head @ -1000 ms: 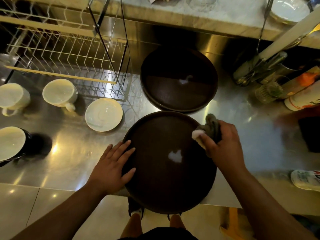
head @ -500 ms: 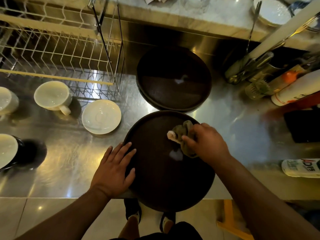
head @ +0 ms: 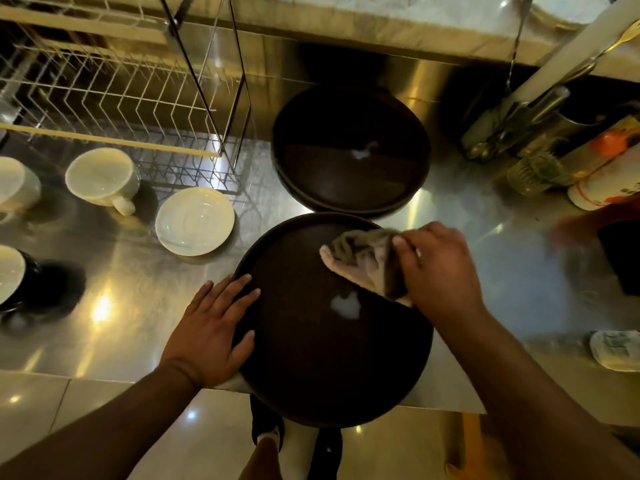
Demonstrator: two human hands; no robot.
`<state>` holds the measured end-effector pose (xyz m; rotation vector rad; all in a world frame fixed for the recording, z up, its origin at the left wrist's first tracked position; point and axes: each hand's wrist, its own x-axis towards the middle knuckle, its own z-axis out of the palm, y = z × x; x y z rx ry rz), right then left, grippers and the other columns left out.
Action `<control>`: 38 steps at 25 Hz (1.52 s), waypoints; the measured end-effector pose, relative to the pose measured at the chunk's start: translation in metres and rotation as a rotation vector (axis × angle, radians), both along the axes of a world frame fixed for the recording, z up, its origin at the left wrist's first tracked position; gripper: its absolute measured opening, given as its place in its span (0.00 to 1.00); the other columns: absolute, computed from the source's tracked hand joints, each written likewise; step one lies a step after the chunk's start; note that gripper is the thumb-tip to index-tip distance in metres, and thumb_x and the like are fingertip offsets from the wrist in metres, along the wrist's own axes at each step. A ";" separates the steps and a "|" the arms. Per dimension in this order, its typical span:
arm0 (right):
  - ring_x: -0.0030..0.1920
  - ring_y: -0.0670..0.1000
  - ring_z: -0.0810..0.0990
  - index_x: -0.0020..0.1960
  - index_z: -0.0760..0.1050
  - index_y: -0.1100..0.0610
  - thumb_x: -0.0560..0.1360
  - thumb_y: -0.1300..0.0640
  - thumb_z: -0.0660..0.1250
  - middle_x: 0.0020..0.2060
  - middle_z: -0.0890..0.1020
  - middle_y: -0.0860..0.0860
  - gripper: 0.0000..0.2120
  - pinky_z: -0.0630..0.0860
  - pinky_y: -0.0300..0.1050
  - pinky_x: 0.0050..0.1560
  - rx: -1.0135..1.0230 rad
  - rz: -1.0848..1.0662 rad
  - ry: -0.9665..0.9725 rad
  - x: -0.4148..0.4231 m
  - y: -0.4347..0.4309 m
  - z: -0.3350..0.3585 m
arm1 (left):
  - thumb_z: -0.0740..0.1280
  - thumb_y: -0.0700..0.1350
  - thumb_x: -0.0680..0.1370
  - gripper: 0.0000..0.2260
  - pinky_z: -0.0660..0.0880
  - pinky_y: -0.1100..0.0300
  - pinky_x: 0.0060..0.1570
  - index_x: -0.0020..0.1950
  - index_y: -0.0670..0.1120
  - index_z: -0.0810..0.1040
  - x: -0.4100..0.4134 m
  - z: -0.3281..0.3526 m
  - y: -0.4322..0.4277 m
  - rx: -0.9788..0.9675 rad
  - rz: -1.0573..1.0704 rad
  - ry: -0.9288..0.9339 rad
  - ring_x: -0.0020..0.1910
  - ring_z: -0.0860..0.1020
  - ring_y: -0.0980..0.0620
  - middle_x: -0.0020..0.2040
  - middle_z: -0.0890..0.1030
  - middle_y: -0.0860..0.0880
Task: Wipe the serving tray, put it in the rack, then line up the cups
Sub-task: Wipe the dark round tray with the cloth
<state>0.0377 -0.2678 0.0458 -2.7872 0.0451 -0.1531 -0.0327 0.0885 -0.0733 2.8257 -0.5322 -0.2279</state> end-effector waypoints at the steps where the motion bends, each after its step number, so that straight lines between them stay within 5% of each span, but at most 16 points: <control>1: 0.46 0.46 0.67 0.51 0.81 0.53 0.83 0.48 0.60 0.43 0.72 0.46 0.13 0.65 0.44 0.48 0.031 -0.024 -0.107 0.000 -0.003 0.013 | 0.59 0.61 0.78 0.30 0.49 0.46 0.80 0.78 0.52 0.66 0.000 0.000 0.000 0.010 0.002 -0.003 0.81 0.59 0.47 0.81 0.63 0.48; 4: 0.39 0.43 0.66 0.47 0.72 0.48 0.83 0.46 0.59 0.41 0.70 0.43 0.09 0.64 0.37 0.40 0.151 -0.056 -0.258 -0.013 -0.007 0.034 | 0.60 0.61 0.77 0.30 0.48 0.47 0.80 0.78 0.52 0.68 -0.001 0.002 -0.002 0.027 0.003 -0.014 0.81 0.59 0.47 0.81 0.64 0.47; 8: 0.40 0.44 0.74 0.49 0.71 0.47 0.81 0.44 0.62 0.43 0.74 0.46 0.07 0.66 0.37 0.36 0.221 -0.026 0.136 -0.028 -0.003 -0.005 | 0.60 0.60 0.77 0.30 0.52 0.44 0.80 0.77 0.51 0.68 -0.002 0.004 -0.003 0.012 0.000 -0.018 0.80 0.60 0.46 0.80 0.65 0.46; 14: 0.63 0.56 0.72 0.71 0.69 0.45 0.77 0.41 0.68 0.66 0.73 0.52 0.25 0.76 0.52 0.58 0.016 0.058 0.312 -0.038 0.006 -0.062 | 0.59 0.62 0.76 0.31 0.51 0.44 0.80 0.78 0.52 0.66 -0.001 0.000 -0.001 0.010 -0.007 -0.005 0.81 0.57 0.47 0.81 0.63 0.48; 17: 0.58 0.57 0.75 0.68 0.71 0.46 0.78 0.47 0.69 0.61 0.74 0.54 0.20 0.76 0.51 0.53 0.002 -0.021 0.285 -0.023 0.013 -0.070 | 0.60 0.63 0.76 0.32 0.53 0.42 0.79 0.78 0.52 0.67 0.001 -0.001 0.000 0.006 -0.013 0.006 0.81 0.58 0.47 0.80 0.65 0.49; 23: 0.43 0.54 0.76 0.59 0.71 0.50 0.80 0.55 0.62 0.52 0.74 0.54 0.08 0.73 0.45 0.35 0.330 -0.364 0.035 0.024 0.045 -0.070 | 0.62 0.63 0.75 0.33 0.52 0.43 0.79 0.78 0.53 0.66 0.002 0.000 0.001 -0.002 -0.017 0.014 0.81 0.58 0.47 0.80 0.65 0.49; 29: 0.57 0.59 0.75 0.68 0.74 0.51 0.77 0.51 0.67 0.61 0.74 0.57 0.20 0.77 0.53 0.54 0.045 -0.056 0.106 0.035 0.084 -0.088 | 0.62 0.62 0.75 0.32 0.52 0.44 0.80 0.77 0.53 0.67 0.002 -0.002 0.001 -0.003 -0.011 0.007 0.81 0.59 0.47 0.79 0.66 0.49; 38: 0.45 0.49 0.72 0.65 0.73 0.47 0.75 0.46 0.68 0.58 0.72 0.52 0.19 0.70 0.45 0.41 0.085 0.128 0.203 0.039 0.064 -0.095 | 0.59 0.58 0.75 0.29 0.55 0.42 0.79 0.76 0.50 0.69 0.002 0.001 -0.001 -0.013 0.006 0.000 0.80 0.61 0.45 0.78 0.68 0.47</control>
